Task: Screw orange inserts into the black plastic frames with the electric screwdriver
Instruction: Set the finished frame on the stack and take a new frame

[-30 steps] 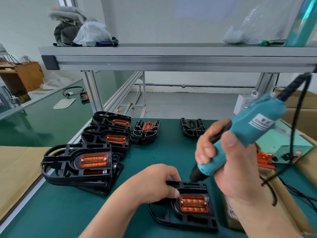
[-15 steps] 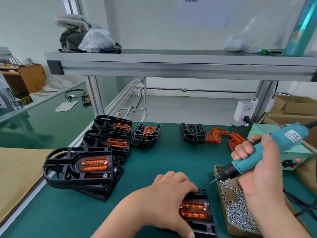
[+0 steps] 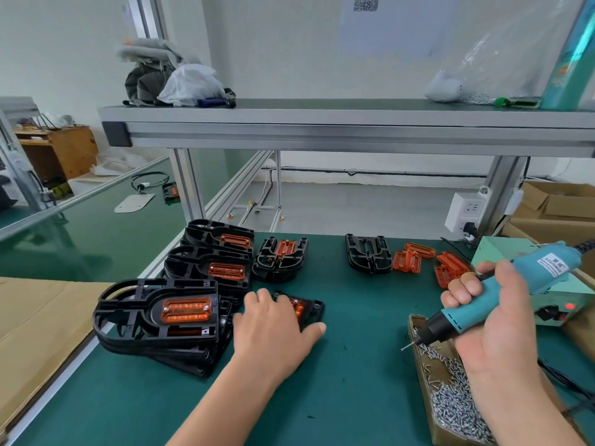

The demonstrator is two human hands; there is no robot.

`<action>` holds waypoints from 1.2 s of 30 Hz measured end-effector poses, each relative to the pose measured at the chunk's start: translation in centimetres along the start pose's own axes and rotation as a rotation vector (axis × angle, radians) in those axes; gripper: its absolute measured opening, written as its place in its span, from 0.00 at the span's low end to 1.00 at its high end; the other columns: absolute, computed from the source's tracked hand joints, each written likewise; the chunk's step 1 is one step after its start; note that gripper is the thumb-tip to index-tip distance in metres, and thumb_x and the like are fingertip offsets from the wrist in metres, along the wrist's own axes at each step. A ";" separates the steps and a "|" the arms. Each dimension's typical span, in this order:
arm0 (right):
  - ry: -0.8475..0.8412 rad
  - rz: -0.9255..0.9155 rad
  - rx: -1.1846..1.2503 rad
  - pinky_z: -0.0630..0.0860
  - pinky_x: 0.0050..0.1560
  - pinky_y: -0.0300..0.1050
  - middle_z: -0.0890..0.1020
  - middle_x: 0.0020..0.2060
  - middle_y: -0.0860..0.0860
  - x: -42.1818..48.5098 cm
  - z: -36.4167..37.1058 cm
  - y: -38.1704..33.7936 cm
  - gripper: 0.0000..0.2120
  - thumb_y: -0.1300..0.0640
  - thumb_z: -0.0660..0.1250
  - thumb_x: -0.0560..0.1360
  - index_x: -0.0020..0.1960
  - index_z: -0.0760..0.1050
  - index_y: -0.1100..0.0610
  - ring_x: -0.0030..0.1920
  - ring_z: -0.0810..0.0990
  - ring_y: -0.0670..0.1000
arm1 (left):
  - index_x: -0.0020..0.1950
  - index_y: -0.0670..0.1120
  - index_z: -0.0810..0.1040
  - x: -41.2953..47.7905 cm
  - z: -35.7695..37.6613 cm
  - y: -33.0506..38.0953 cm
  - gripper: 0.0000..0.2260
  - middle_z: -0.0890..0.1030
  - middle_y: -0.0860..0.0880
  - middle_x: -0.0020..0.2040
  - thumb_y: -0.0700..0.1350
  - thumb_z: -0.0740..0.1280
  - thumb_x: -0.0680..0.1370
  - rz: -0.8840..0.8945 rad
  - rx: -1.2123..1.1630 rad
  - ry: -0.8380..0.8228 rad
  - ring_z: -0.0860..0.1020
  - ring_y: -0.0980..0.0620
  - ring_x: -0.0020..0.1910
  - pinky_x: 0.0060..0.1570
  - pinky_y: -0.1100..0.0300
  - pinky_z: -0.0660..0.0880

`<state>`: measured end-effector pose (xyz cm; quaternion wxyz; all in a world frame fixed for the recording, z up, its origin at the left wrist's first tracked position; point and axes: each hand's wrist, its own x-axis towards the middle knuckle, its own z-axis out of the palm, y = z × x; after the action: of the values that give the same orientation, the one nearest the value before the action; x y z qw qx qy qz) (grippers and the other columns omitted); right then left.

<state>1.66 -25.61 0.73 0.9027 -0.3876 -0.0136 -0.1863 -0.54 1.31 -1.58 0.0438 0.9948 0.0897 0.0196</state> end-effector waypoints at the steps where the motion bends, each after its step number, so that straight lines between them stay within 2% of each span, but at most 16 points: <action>1: 0.003 0.004 -0.001 0.72 0.34 0.39 0.70 0.33 0.47 0.0 0.0 0.0 0.10 0.49 0.63 0.84 0.45 0.74 0.50 0.32 0.69 0.46 | 0.63 0.49 0.75 0.2 0.0 -0.2 0.37 0.72 0.46 0.62 0.79 0.55 0.73 -0.017 0.012 0.008 0.68 0.44 0.64 0.59 0.46 0.71; 3: 0.007 0.008 -0.001 0.72 0.33 0.39 0.70 0.33 0.47 0.0 0.1 0.0 0.10 0.49 0.63 0.84 0.45 0.74 0.50 0.31 0.69 0.46 | 0.64 0.49 0.74 0.3 0.0 -0.3 0.36 0.71 0.47 0.63 0.78 0.55 0.74 0.006 0.027 0.041 0.67 0.44 0.65 0.62 0.45 0.71; 7: 0.001 0.006 -0.003 0.72 0.33 0.39 0.70 0.33 0.47 0.0 -0.2 0.1 0.10 0.50 0.62 0.85 0.46 0.73 0.50 0.31 0.69 0.46 | 0.65 0.53 0.74 -0.2 -0.2 -0.3 0.28 0.68 0.52 0.65 0.69 0.57 0.74 0.225 0.015 0.074 0.65 0.47 0.67 0.69 0.42 0.67; 11: -0.004 0.006 -0.006 0.71 0.33 0.39 0.70 0.33 0.47 0.2 -0.2 0.2 0.09 0.50 0.62 0.84 0.46 0.73 0.50 0.32 0.69 0.46 | 0.73 0.59 0.70 -0.3 0.1 -0.4 0.21 0.71 0.51 0.64 0.58 0.57 0.80 0.262 0.033 -0.006 0.68 0.46 0.65 0.65 0.44 0.71; 15: -0.002 0.001 -0.005 0.72 0.33 0.39 0.70 0.33 0.47 0.3 -0.3 0.3 0.09 0.50 0.62 0.85 0.46 0.74 0.51 0.32 0.69 0.46 | 0.77 0.61 0.63 0.3 0.4 -0.7 0.21 0.74 0.49 0.65 0.60 0.53 0.84 0.184 0.080 -0.007 0.69 0.45 0.66 0.58 0.45 0.71; 20: 0.002 0.010 0.003 0.72 0.33 0.39 0.70 0.33 0.47 0.2 -0.3 0.4 0.10 0.50 0.62 0.85 0.46 0.74 0.51 0.31 0.69 0.46 | 0.78 0.59 0.66 0.9 0.8 -0.7 0.26 0.74 0.48 0.67 0.67 0.51 0.83 0.082 0.110 -0.018 0.68 0.44 0.68 0.61 0.42 0.69; 24: 0.020 0.012 0.013 0.73 0.33 0.39 0.70 0.33 0.47 0.3 -0.4 0.4 0.10 0.50 0.63 0.85 0.46 0.74 0.51 0.32 0.70 0.46 | 0.75 0.56 0.69 0.6 0.2 0.3 0.26 0.73 0.51 0.69 0.67 0.53 0.83 0.145 0.098 0.131 0.68 0.46 0.69 0.71 0.44 0.64; 27: 0.045 0.014 0.042 0.73 0.33 0.39 0.70 0.33 0.47 0.6 -0.6 0.2 0.10 0.50 0.63 0.84 0.46 0.74 0.51 0.32 0.69 0.46 | 0.69 0.55 0.74 0.4 -0.1 2.6 0.21 0.74 0.54 0.66 0.64 0.56 0.83 0.305 -0.019 0.185 0.70 0.48 0.66 0.66 0.49 0.67; 30: 0.073 0.016 0.078 0.73 0.33 0.39 0.70 0.33 0.47 0.9 -0.9 0.1 0.10 0.50 0.63 0.84 0.46 0.74 0.52 0.31 0.69 0.46 | 0.68 0.52 0.75 1.0 0.3 6.1 0.18 0.76 0.52 0.64 0.59 0.58 0.84 0.428 -0.124 0.115 0.72 0.47 0.64 0.64 0.48 0.70; 33: 0.094 0.025 0.093 0.73 0.32 0.39 0.70 0.33 0.47 1.1 -1.1 0.1 0.10 0.50 0.64 0.84 0.46 0.73 0.52 0.31 0.69 0.46 | 0.63 0.48 0.76 3.0 0.5 9.4 0.15 0.77 0.49 0.62 0.55 0.59 0.84 0.474 -0.167 0.049 0.73 0.44 0.63 0.61 0.46 0.72; 36: 0.109 0.034 0.107 0.72 0.31 0.39 0.69 0.32 0.47 1.2 -1.2 0.3 0.11 0.50 0.64 0.85 0.45 0.74 0.52 0.30 0.69 0.46 | 0.67 0.45 0.75 6.6 0.8 12.2 0.16 0.74 0.47 0.67 0.52 0.62 0.83 0.456 -0.202 0.051 0.72 0.42 0.66 0.62 0.44 0.73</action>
<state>2.76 -26.69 -0.06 0.9245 -0.3284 0.0326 -0.1907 8.12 -9.48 -1.04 0.1354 0.9791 -0.1383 0.0628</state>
